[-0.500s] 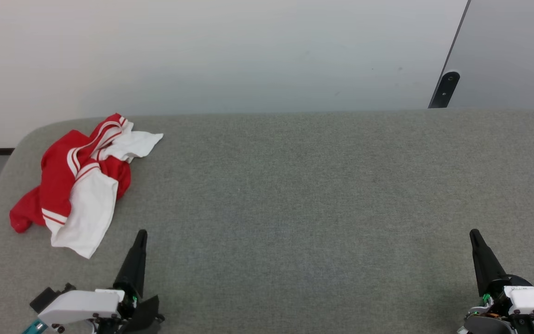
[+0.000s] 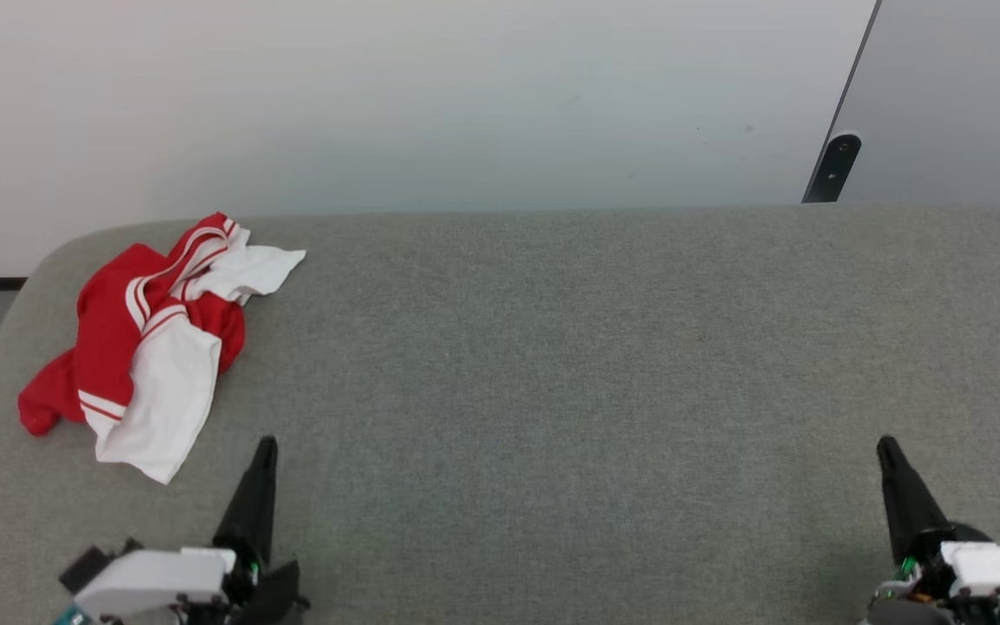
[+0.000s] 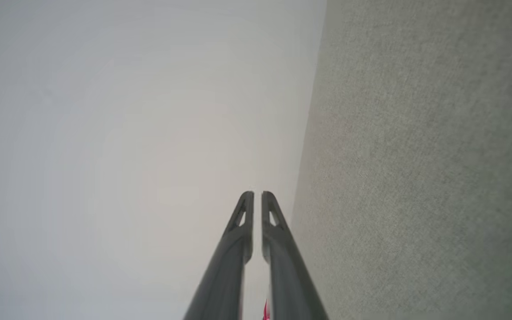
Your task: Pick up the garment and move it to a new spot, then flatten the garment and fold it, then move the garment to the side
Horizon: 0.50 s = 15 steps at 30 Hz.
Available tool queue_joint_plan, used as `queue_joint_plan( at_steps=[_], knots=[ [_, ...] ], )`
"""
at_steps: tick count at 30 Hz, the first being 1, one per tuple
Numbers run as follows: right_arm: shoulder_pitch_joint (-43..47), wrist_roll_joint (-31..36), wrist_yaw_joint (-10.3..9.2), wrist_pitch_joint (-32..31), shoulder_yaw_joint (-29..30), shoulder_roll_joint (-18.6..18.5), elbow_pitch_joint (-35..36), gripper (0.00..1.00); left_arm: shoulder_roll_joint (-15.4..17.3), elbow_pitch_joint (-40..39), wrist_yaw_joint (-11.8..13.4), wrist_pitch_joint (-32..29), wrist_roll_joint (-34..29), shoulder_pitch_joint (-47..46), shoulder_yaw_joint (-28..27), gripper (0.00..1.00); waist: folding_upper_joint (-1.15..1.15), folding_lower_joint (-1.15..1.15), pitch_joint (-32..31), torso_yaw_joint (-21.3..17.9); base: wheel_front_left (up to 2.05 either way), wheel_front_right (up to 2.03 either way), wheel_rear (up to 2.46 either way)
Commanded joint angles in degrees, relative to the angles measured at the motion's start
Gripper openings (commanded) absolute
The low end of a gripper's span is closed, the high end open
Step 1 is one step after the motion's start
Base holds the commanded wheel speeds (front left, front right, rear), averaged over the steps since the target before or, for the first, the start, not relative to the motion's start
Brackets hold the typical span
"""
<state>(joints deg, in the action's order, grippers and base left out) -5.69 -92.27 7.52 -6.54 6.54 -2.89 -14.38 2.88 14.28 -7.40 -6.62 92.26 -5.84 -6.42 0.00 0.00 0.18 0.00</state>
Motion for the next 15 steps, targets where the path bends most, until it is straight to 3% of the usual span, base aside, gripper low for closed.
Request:
queue_joint_plan(
  at_steps=[1,15],
  knots=[
    [0.3,0.0,0.0,0.0,0.0,0.0,-0.3,1.0,-0.1,0.3,0.0,0.0,0.0,0.3,0.1,1.0,0.0,0.0,0.0,0.0,0.0,0.0,0.0],
    [3.3,0.7,0.0,3.1,-3.2,0.2,0.4,1.0,-0.4,-0.4,0.0,3.1,-0.4,3.6,2.9,1.0,0.0,0.0,-0.5,-0.1,0.0,0.0,0.0]
  ],
)
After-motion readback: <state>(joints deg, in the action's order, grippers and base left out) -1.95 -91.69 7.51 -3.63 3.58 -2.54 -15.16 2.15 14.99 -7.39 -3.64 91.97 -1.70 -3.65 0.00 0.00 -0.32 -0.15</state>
